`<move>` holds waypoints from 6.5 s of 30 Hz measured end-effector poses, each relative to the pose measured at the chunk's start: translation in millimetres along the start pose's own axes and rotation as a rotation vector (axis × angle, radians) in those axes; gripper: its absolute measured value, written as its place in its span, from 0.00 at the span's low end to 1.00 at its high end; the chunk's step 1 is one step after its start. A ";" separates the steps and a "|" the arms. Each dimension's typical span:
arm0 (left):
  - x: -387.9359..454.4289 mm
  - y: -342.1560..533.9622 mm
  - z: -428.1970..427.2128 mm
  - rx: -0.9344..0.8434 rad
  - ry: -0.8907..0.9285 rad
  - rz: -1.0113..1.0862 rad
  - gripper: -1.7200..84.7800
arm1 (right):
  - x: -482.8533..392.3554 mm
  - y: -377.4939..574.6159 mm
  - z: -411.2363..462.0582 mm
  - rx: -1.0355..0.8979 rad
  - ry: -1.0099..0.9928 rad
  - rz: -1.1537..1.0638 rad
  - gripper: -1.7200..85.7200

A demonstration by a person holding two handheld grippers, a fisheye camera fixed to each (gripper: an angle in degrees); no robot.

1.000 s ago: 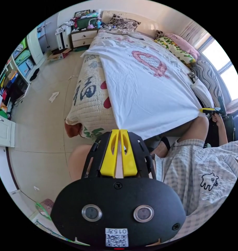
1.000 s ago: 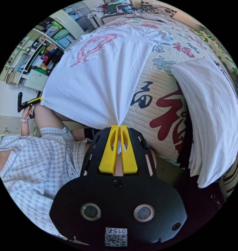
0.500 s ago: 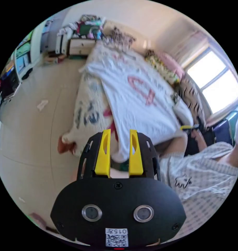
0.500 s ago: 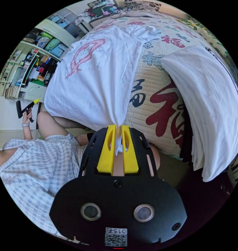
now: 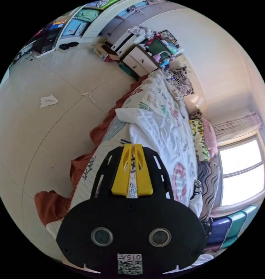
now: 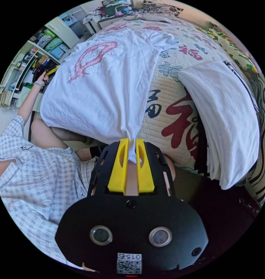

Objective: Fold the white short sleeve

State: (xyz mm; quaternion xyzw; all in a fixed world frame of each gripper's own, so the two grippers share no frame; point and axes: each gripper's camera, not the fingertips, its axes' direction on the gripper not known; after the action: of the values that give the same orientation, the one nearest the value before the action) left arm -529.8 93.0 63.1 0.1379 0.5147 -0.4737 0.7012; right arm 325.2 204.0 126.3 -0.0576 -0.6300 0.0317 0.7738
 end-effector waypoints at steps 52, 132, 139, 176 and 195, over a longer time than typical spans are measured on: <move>101.2 152.6 70.1 -0.063 -0.154 0.782 0.11 | 73.9 -198.6 -159.5 0.454 0.008 -0.003 0.14; 233.9 -45.9 663.5 -0.503 -0.286 0.711 0.12 | 128.9 -596.3 -207.7 0.283 0.138 0.216 0.09; 363.5 29.9 784.4 -0.675 -0.044 0.660 0.16 | 231.7 -550.0 -156.3 0.172 -0.048 0.413 0.12; 197.1 -12.4 616.5 -0.622 -0.211 0.215 0.10 | 84.1 -562.5 55.7 -0.022 -0.290 0.057 0.01; 201.0 -12.6 528.2 -0.598 -0.145 0.312 0.06 | 62.1 -617.5 232.6 -0.072 -0.052 -0.088 0.03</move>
State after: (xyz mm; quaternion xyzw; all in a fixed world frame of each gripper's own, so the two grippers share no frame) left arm -223.3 -378.1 123.7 -0.0306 0.5521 -0.1977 0.8094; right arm 95.6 -389.1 312.8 -0.0565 -0.6526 -0.0236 0.7552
